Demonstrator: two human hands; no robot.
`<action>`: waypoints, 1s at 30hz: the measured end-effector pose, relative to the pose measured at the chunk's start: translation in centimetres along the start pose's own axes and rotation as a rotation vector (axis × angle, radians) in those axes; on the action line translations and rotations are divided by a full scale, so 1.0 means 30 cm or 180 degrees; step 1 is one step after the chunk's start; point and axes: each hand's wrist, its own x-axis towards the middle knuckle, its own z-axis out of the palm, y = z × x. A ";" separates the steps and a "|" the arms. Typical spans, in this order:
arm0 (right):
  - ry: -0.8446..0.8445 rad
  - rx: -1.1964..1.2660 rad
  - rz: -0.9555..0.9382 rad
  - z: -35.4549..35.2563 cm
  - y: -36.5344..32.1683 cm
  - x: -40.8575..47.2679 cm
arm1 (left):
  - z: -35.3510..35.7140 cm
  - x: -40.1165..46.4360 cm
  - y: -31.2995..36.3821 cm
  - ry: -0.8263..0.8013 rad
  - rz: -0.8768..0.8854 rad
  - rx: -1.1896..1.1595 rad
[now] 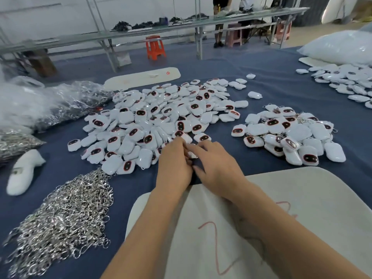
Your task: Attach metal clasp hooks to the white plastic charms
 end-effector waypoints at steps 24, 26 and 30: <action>-0.0612 0.0427 -0.0665 0.122 -0.438 0.057 | -0.448 -0.162 -0.351 -0.0260 -0.0989 0.1837; -0.0788 0.0299 -0.0956 0.159 -0.494 0.066 | -0.466 -0.164 -0.349 -0.0378 -0.1015 0.1830; -0.0840 0.0060 -0.1194 0.209 -0.531 0.082 | -0.491 -0.174 -0.361 -0.0396 -0.1078 0.1486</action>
